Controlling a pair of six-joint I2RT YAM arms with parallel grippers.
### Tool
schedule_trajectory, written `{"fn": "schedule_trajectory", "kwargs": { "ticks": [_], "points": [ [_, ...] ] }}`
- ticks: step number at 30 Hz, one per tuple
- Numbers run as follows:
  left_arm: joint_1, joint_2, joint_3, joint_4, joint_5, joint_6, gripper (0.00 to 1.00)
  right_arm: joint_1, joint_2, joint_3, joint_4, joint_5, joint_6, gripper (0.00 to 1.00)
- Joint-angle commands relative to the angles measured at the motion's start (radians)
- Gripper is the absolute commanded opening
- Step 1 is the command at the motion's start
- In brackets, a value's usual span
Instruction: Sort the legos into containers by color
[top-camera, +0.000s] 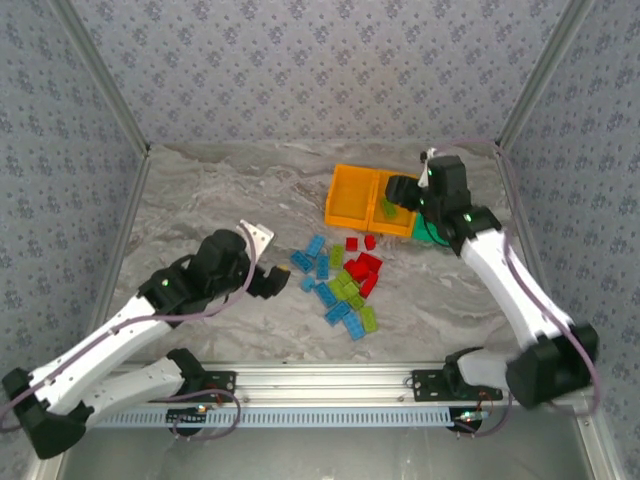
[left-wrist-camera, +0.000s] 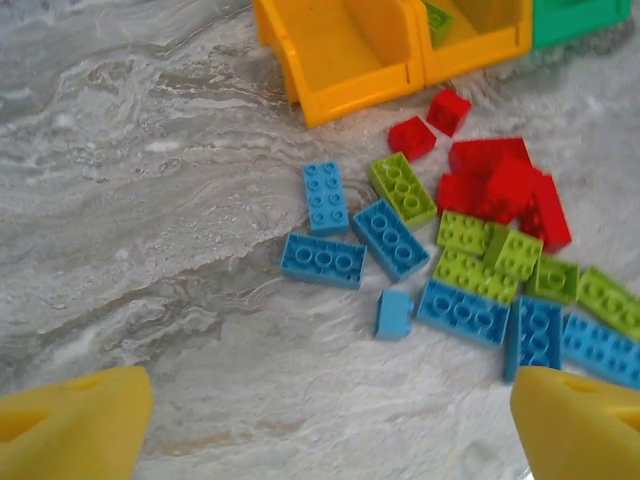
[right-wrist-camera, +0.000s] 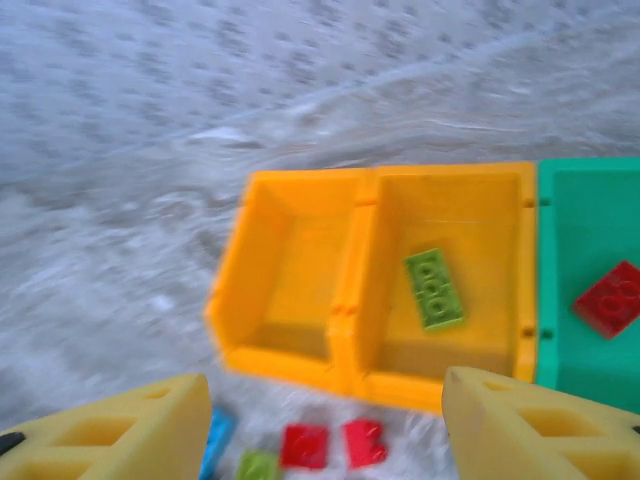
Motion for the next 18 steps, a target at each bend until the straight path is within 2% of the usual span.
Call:
{"fn": "schedule_trajectory", "kwargs": {
  "ticks": [1, 5, 7, 10, 18],
  "points": [
    [-0.005, 0.133, 0.047, 0.014, -0.042, -0.18, 0.83, 0.16, -0.132, -0.084, -0.234, -0.065, 0.009, 0.67],
    [0.006, 0.34, 0.1, 0.102, -0.061, -0.195, 0.76, 0.4, -0.22, -0.109, -0.426, 0.013, 0.084, 0.69],
    [0.03, 0.47, 0.154, 0.131, -0.038, -0.198, 0.72, 0.513, -0.232, -0.115, -0.506, 0.074, 0.133, 0.7],
    [0.06, 0.651, 0.251, 0.137, -0.002, -0.19, 0.67, 0.62, -0.242, -0.145, -0.554, 0.137, 0.189, 0.71],
    [0.089, 0.946, 0.448, 0.137, 0.03, -0.133, 0.62, 0.653, -0.282, -0.223, -0.511, 0.157, 0.281, 0.78]
  ]
}}
